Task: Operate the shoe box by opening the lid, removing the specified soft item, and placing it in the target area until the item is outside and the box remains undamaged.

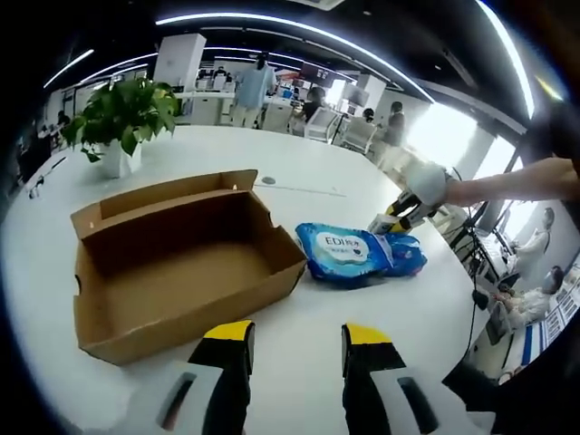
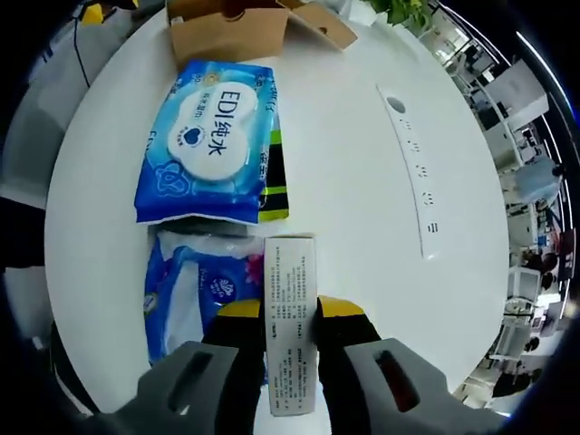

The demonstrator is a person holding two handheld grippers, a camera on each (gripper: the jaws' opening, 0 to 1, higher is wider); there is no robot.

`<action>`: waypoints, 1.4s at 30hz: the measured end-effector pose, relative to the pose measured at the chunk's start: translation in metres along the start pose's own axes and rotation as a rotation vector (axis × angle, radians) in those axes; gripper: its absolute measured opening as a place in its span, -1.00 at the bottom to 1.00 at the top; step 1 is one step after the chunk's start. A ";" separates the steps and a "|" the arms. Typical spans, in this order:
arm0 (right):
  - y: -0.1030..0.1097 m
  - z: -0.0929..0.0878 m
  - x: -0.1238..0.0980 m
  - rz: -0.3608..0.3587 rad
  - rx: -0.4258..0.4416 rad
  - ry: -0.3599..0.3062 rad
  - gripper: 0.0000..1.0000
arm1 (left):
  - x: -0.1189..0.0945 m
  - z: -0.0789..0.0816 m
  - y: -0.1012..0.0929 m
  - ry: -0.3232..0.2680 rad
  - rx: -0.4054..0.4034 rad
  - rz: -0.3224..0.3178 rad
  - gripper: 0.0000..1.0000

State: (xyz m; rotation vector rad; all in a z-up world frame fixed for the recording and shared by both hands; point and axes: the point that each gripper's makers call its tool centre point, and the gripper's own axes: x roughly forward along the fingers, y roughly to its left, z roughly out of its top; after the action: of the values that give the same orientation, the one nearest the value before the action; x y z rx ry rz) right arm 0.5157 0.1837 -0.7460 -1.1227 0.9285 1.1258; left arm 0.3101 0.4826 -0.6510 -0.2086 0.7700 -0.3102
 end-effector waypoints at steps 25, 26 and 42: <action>-0.007 -0.001 -0.002 -0.020 0.013 -0.005 -0.65 | 0.011 0.002 -0.011 0.007 0.015 -0.030 -0.23; -0.011 -0.001 -0.003 -0.032 0.019 -0.013 -0.65 | 0.011 0.003 -0.011 0.007 0.016 -0.030 -0.23; -0.018 -0.015 -0.035 -0.100 0.109 -0.029 -0.68 | 0.000 0.007 -0.024 -0.029 0.034 -0.053 -0.23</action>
State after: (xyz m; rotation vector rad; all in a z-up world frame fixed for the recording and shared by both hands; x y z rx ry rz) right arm 0.5259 0.1614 -0.7124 -1.0496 0.8904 0.9958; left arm 0.3100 0.4609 -0.6393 -0.2012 0.7305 -0.3697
